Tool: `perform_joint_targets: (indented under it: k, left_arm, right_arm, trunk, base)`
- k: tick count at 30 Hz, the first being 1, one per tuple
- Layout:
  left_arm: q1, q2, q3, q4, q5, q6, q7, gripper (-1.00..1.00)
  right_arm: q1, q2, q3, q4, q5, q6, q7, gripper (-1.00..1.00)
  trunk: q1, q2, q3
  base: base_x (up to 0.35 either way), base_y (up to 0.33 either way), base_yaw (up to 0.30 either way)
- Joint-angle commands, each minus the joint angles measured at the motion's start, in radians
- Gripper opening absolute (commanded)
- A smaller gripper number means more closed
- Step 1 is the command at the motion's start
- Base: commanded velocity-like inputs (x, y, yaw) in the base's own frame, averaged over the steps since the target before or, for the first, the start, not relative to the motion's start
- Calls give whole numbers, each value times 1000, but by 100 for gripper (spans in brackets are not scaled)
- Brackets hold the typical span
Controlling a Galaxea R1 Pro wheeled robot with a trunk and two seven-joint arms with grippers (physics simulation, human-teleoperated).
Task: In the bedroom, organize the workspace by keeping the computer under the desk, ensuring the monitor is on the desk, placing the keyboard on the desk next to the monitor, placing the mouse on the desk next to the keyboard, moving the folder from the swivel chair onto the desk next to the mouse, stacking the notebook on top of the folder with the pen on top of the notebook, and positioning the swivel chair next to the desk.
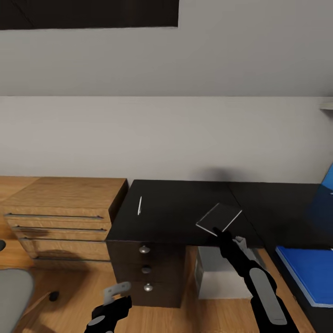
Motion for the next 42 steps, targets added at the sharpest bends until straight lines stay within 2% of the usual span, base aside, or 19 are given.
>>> perform_joint_targets:
  k: [1, 8, 15, 28, 30, 42]
  left_arm:
    - [-1, 1, -2, -1, 4, 0, 7, 100]
    - [-1, 1, -5, 17, 5, -9, 7, 100]
    - [-1, -2, -6, 63, 2, -12, 7, 100]
    - [-1, -5, -6, 67, 2, -12, 7, 100]
    - [-1, -5, -6, 67, 2, -12, 7, 100]
    - [-1, -5, -7, 67, 2, -12, 7, 100]
  right_arm:
    - [-1, 1, -4, -5, -9, 7, 0, -100]
    - [6, 2, -55, -19, -10, 10, -9, -100]
    - [8, 2, -78, -30, -10, 11, -11, -100]
    - [8, 2, -110, -31, -10, 11, -11, -100]
    - [8, 2, -134, -30, -10, 11, -11, -100]
    - [8, 2, -167, -29, -10, 11, -11, -100]
  trunk:
    - [0, -1, -1]
    - [0, -1, -1]
    - [0, -1, -1]
    - [0, -1, -1]
    - [0, -1, -1]
    - [0, -1, -1]
  base:
    - [-71, 0, -256]
    - [-243, -26, -261]
    - [-63, -19, -263]
    - [-2, -1, -264]
    - [0, 0, -264]
    - [0, 0, -264]
